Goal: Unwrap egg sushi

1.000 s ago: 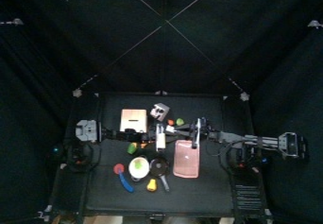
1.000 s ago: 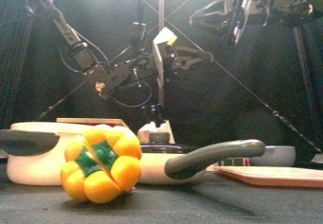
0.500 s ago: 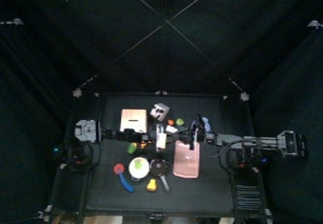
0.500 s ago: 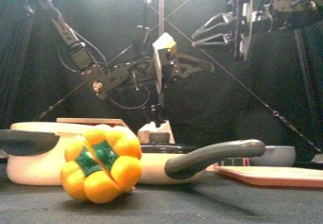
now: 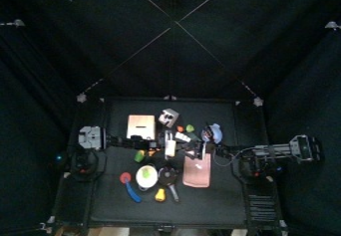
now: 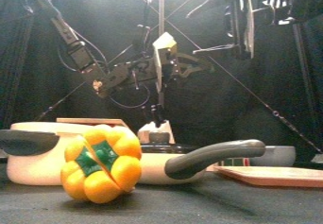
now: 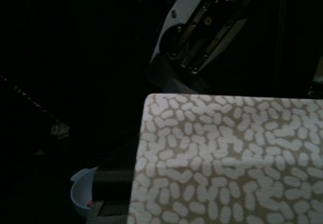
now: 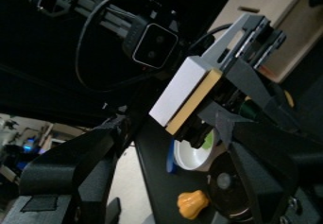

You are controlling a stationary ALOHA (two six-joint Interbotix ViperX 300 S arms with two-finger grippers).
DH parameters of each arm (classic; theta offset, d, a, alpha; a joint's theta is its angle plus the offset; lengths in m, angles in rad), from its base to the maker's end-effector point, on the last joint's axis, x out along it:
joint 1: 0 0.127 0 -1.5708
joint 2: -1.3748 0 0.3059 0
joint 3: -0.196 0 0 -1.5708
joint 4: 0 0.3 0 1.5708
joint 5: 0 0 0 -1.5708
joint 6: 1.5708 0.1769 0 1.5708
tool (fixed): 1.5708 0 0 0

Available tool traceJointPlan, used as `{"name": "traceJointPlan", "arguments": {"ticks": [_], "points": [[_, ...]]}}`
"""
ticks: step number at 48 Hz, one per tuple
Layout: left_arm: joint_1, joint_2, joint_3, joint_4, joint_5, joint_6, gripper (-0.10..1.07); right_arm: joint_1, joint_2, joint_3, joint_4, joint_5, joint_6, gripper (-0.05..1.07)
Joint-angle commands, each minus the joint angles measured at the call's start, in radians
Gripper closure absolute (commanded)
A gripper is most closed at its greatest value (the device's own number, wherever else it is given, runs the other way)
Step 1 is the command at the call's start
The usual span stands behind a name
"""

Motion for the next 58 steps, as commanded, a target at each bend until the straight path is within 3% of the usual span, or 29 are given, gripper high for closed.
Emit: {"name": "traceJointPlan", "arguments": {"ticks": [1, 7, 14, 32, 44, 58], "points": [[0.003, -0.029, -0.015, -0.002, 0.005, 0.003, 0.35, 0.02, 0.025, -0.04, 0.087, -0.009, -0.002, -0.02], [0.005, -0.026, -0.021, -0.002, 0.034, 0.003, 0.35, 0.038, 0.078, -0.08, 0.17, 0.006, -0.003, -0.02], [0.003, -0.026, -0.026, 0.002, 0.069, 0.005, 0.35, 0.034, 0.118, -0.106, 0.187, 0.018, -0.003, -0.02], [0.005, -0.025, -0.035, 0.002, 0.106, 0.006, 0.35, 0.034, 0.146, -0.117, 0.296, 0.046, -0.003, -0.02], [0.005, -0.026, -0.044, 0.005, 0.147, 0.006, 0.35, 0.028, 0.169, -0.112, 0.318, 0.067, -0.003, -0.02], [0.002, -0.021, -0.051, 0.008, 0.15, 0.006, 0.35, 0.0, 0.169, -0.118, 0.265, 0.054, -0.005, -0.01]]}}
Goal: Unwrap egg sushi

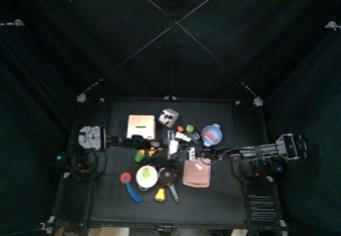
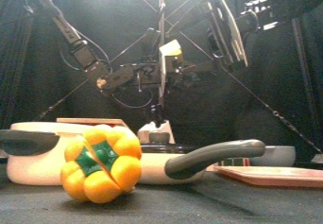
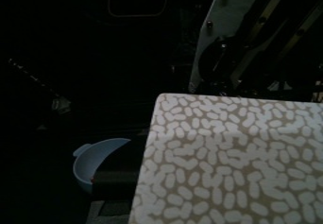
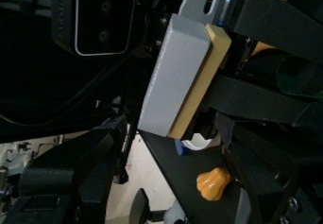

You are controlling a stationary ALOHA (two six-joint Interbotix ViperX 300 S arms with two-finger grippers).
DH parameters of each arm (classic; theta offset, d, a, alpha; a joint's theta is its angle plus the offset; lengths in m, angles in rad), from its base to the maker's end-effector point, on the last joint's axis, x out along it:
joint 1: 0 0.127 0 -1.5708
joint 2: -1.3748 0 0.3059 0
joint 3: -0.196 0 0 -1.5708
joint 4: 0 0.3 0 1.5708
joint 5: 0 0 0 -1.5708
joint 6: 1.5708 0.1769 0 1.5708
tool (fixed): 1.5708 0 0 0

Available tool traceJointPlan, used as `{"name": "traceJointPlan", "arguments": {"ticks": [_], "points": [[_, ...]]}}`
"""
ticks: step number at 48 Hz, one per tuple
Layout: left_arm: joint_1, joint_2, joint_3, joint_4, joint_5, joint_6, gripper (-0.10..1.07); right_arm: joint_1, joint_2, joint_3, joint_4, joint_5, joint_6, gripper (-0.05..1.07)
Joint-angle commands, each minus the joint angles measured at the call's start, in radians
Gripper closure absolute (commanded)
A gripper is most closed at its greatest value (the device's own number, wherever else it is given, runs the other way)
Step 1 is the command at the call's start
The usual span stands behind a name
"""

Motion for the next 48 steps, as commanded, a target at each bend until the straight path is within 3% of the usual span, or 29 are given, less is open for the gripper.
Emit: {"name": "traceJointPlan", "arguments": {"ticks": [1, 21, 37, 48], "points": [[0.0, -0.021, -0.023, 0.002, -0.003, 0.0, 0.35, -0.009, -0.015, -0.02, -0.012, -0.014, -0.002, -0.01], [-0.002, -0.015, -0.026, 0.002, -0.002, -0.002, 0.35, -0.026, -0.005, -0.021, -0.015, -0.025, -0.002, 0.01], [-0.003, -0.014, -0.021, 0.003, -0.003, -0.002, 0.35, -0.026, -0.002, -0.02, -0.021, -0.023, -0.002, 0.31], [0.002, -0.02, -0.006, 0.0, -0.002, -0.002, 0.35, -0.006, -0.015, -0.012, -0.035, -0.021, -0.003, 0.36]]}}
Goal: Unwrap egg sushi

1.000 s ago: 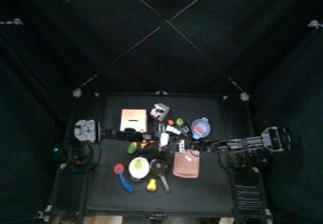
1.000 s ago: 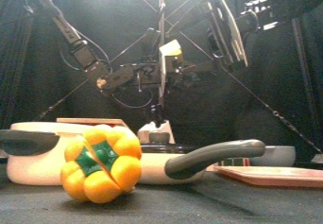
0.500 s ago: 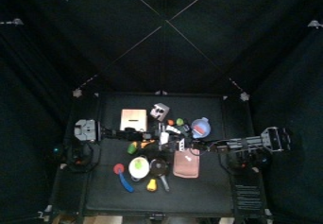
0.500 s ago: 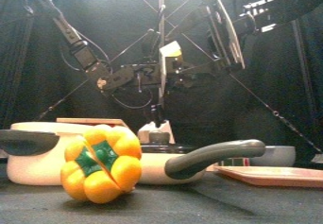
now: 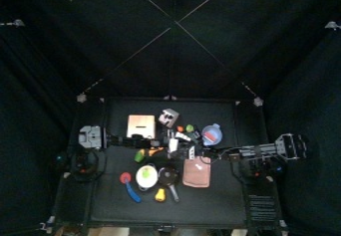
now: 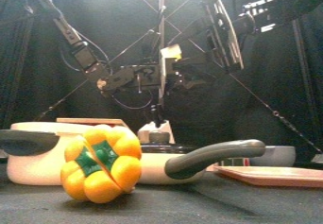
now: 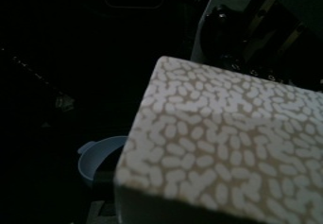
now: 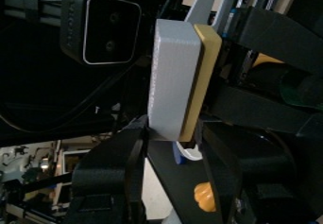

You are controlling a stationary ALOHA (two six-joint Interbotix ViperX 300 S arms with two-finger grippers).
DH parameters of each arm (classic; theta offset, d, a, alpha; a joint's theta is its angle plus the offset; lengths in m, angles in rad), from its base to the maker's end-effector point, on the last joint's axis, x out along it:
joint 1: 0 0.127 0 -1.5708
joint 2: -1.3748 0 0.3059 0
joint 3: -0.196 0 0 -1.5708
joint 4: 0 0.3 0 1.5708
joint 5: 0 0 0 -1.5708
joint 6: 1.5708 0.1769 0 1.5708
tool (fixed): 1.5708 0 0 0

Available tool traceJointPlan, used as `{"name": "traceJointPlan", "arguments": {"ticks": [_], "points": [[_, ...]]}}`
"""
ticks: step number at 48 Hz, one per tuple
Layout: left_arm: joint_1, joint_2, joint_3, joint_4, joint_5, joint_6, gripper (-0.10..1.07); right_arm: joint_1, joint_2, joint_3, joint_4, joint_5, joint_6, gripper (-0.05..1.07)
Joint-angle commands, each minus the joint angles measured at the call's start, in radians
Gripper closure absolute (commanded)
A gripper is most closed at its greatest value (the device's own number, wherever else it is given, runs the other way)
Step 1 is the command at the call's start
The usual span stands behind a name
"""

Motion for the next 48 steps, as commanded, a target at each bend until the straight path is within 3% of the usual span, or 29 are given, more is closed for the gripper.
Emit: {"name": "traceJointPlan", "arguments": {"ticks": [1, 33, 48], "points": [[0.005, -0.023, -0.005, -0.003, -0.006, -0.003, 0.35, 0.014, -0.028, -0.009, -0.014, -0.003, -0.003, 0.36], [0.011, -0.078, 0.077, -0.005, -0.006, -0.003, 0.35, 0.049, -0.204, 0.097, -0.17, -0.009, -0.005, 0.37], [0.006, -0.109, 0.13, -0.003, -0.006, -0.005, 0.35, 0.002, -0.308, 0.137, -0.25, 0.028, -0.003, 0.37]]}}
